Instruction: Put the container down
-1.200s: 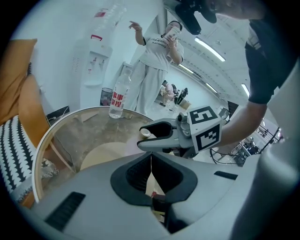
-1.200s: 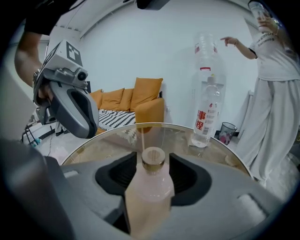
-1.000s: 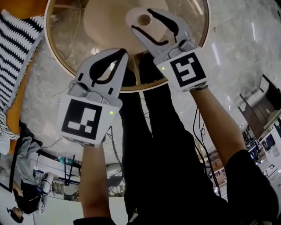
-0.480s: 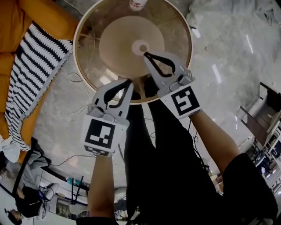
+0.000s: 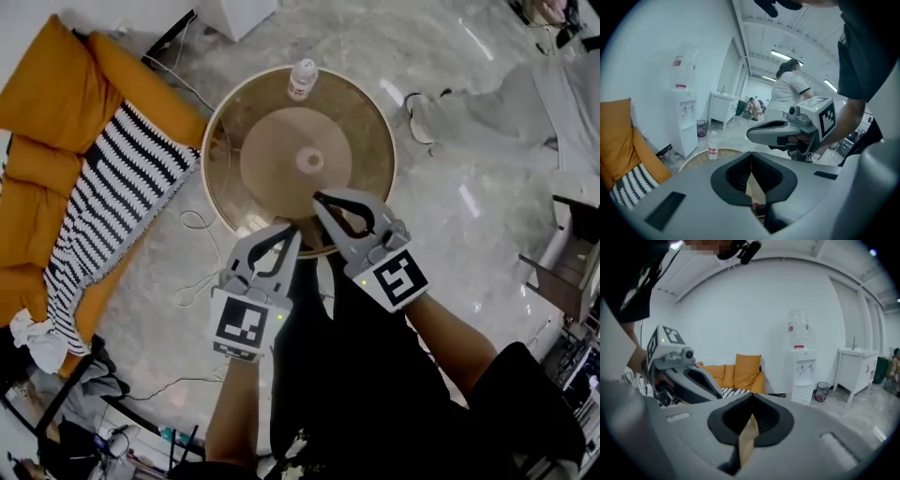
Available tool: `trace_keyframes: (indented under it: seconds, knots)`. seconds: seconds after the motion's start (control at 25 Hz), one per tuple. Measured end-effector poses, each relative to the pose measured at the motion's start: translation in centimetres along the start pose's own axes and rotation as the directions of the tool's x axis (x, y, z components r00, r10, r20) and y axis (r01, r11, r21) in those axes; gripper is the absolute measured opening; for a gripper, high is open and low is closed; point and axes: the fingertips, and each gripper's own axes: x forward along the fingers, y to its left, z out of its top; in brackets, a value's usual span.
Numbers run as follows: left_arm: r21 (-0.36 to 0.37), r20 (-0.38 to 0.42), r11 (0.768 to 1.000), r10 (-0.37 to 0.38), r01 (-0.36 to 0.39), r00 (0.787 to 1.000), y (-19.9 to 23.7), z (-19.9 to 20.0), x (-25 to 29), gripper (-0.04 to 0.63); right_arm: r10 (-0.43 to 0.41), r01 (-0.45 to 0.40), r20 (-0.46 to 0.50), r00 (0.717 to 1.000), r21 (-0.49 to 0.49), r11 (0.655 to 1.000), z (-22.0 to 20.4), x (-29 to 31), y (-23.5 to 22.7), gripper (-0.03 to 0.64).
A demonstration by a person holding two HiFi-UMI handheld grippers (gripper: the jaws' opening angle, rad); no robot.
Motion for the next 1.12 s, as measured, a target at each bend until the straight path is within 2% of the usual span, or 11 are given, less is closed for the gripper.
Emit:
trace_keyframes:
  seconds: [0.12, 0.16, 0.32, 0.6, 0.72, 0.8, 1.12]
  knots:
    - [0.011, 0.054, 1.000, 0.005, -0.006, 0.999, -1.2, 2.1, -2.1, 0.012, 0.011, -0.015, 0.062, 0.998, 0.075, 0.997, 3.7, -1.9, 1.0, -0.006]
    - [0.021, 0.069, 1.000, 0.004, -0.005, 0.998, -1.4, 2.6, -2.6, 0.014, 0.008, -0.013, 0.077, 0.997, 0.068, 0.998, 4.8, -2.4, 1.2, -0.006]
    - [-0.031, 0.118, 0.999, 0.024, -0.021, 0.993, -2.6, 5.3, -5.0, 0.013, 0.005, -0.010, 0.123, 0.992, 0.043, 0.999, 8.6, -4.4, 2.5, -0.006]
    - [0.068, 0.186, 0.998, -0.026, 0.013, 0.982, -6.2, 10.8, -9.0, 0.014, 0.006, -0.010, 0.167, 0.986, 0.022, 1.000, 13.6, -8.2, 5.1, -0.006]
    - [0.130, 0.207, 0.991, -0.043, 0.016, 0.977, -7.8, 12.6, -11.0, 0.012, 0.032, -0.034, 0.190, 0.981, 0.007, 0.999, 15.4, -9.6, 7.1, -0.006]
    - [0.147, 0.228, 0.989, -0.044, 0.010, 0.973, -8.6, 13.5, -12.1, 0.012, 0.058, -0.055, 0.186, 0.981, -0.019, 0.998, 16.0, -10.1, 8.5, -0.006]
    - [0.109, 0.286, 0.994, -0.051, 0.021, 0.957, -11.8, 15.9, -13.1, 0.012, 0.108, -0.095, 0.229, 0.967, -0.070, 0.993, 18.6, -13.6, 9.3, -0.006]
